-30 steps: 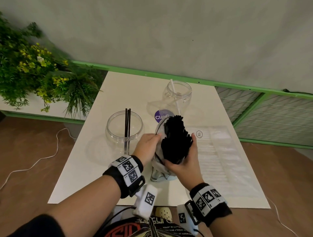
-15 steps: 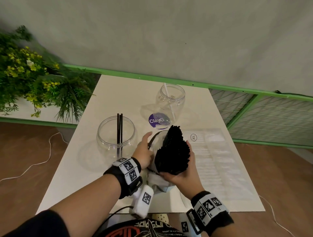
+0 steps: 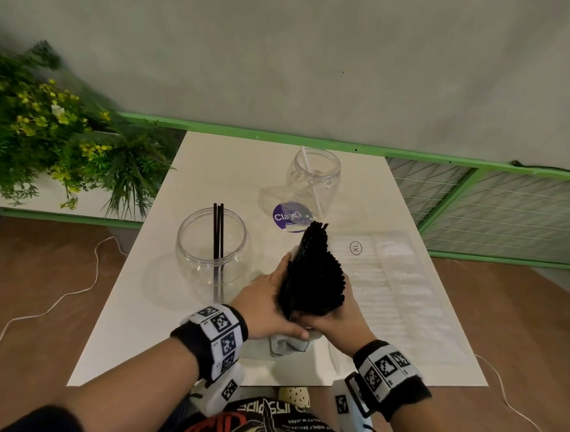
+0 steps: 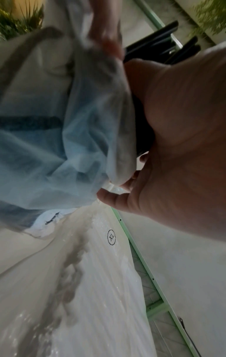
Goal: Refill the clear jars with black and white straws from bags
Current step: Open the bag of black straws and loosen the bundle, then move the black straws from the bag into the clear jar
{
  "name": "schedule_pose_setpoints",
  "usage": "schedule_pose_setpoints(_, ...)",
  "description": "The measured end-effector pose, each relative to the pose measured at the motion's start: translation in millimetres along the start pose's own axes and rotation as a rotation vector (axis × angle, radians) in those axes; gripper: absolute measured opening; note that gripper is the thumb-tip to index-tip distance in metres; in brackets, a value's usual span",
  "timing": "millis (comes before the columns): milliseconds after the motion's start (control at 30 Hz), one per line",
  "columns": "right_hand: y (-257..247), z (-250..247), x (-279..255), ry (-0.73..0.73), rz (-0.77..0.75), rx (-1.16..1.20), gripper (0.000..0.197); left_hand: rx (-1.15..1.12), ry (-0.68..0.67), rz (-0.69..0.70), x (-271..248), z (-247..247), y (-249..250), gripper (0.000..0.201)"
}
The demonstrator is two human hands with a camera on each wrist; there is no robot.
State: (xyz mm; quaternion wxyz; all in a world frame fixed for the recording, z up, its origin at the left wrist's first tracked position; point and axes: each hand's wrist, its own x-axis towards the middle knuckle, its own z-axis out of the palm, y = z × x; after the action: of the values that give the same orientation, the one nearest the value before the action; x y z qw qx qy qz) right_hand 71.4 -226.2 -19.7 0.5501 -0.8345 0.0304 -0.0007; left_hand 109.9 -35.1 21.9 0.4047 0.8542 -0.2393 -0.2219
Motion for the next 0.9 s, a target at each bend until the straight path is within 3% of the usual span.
schedule_pose_setpoints(133, 4, 0, 6, -0.048, 0.032, -0.044, 0.105, -0.074, 0.11, -0.069, 12, 10, -8, 0.112)
schedule_pose_setpoints(200, 6, -5, 10, -0.108, 0.035, -0.09, 0.115, -0.109, 0.156, -0.07, 14, 13, -12, 0.099)
schedule_pose_setpoints(333, 3, -23, 17, -0.296, 0.025, -0.07, 0.14, -0.139, 0.169, -0.155, 14, 15, -25, 0.097)
schedule_pose_setpoints(433, -7, -30, 27, -0.375, 0.035, -0.094, 0.111, -0.131, 0.17, -0.18, 13, 18, -23, 0.074)
schedule_pose_setpoints(500, -15, -30, 32, -0.36, -0.015, -0.274, 0.098, -0.098, 0.165, -0.207, 12, 18, -19, 0.07)
schedule_pose_setpoints(600, -19, -32, 33, -0.3, -0.031, -0.592, 0.125, -0.141, 0.177, -0.211, 8, 18, -17, 0.074)
schedule_pose_setpoints(700, -20, -35, 31, -0.419, 0.038, -0.298, 0.135, -0.218, 0.126, -0.24, 1, 18, -16, 0.081)
schedule_pose_setpoints(800, -19, -30, 30, -0.555, 0.015, -0.172, 0.11, -0.378, 0.069, -0.313, -12, 20, -14, 0.062)
schedule_pose_setpoints(900, -27, -17, 26, -0.578, 0.029, -0.053, 0.1, -0.514, 0.118, -0.374, -37, 22, -17, 0.066)
